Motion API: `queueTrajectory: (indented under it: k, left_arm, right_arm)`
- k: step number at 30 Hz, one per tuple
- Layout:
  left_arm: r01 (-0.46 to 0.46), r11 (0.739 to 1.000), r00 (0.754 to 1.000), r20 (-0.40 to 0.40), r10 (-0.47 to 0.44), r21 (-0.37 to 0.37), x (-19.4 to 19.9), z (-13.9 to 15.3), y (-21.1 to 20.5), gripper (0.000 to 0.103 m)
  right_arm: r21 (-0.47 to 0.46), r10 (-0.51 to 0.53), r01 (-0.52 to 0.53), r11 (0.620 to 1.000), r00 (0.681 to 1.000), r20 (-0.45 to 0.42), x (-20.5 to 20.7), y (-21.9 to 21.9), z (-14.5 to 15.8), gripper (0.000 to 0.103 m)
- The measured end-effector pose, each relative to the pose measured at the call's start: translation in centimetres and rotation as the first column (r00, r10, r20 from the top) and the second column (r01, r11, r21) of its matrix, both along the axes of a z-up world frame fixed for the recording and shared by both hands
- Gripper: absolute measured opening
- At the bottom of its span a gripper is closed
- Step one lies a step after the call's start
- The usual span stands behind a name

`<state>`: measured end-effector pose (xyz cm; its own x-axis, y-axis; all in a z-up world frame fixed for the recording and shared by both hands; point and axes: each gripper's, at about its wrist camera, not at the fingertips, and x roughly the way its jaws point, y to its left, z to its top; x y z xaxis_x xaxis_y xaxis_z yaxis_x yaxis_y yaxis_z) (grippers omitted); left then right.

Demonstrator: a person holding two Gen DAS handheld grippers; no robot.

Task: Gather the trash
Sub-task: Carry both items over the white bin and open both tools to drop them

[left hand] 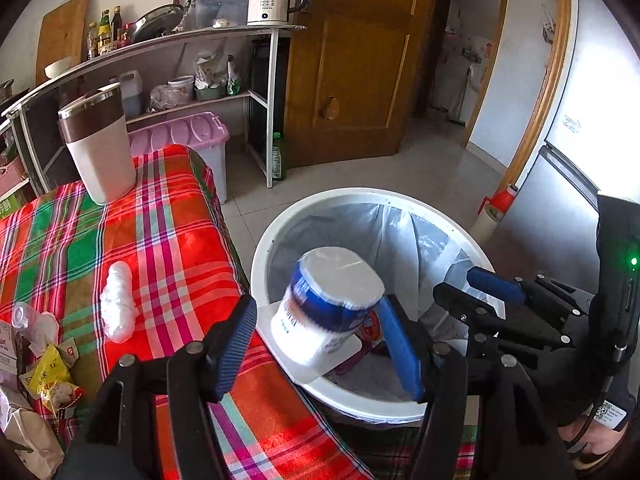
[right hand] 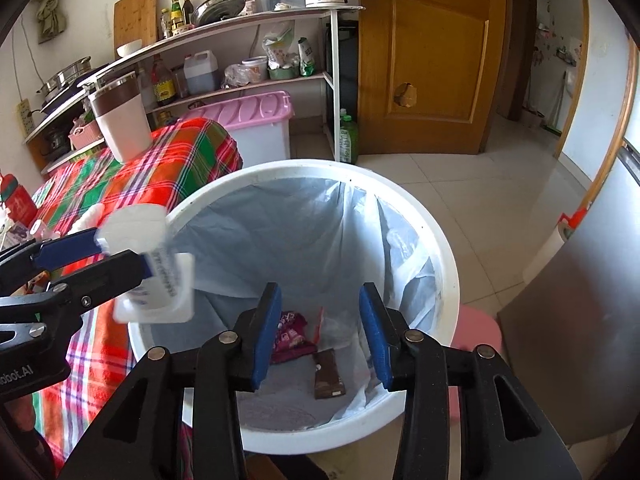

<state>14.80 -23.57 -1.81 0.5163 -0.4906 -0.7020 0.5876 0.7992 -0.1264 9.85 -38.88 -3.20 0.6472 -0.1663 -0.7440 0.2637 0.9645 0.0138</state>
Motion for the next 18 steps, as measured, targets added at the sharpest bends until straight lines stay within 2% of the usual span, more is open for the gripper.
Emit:
queueTrajectory:
  k: [15, 18]
  left_arm:
    - [-0.054, 0.996, 0.997, 0.046, 0.057, -0.065, -1.5, 2.3, 4.5, 0.070]
    - [-0.072, 0.996, 0.994, 0.072, 0.076, -0.058, -2.0, 2.8, 5.7, 0.070]
  right_arm:
    - [-0.044, 0.024, -0.019, 0.999, 0.994, 0.107, -2.3, 3.1, 4.2, 0.042]
    - [-0.046, 0.035, -0.029, 0.998, 0.992, 0.119, -2.7, 3.8, 4.7, 0.042]
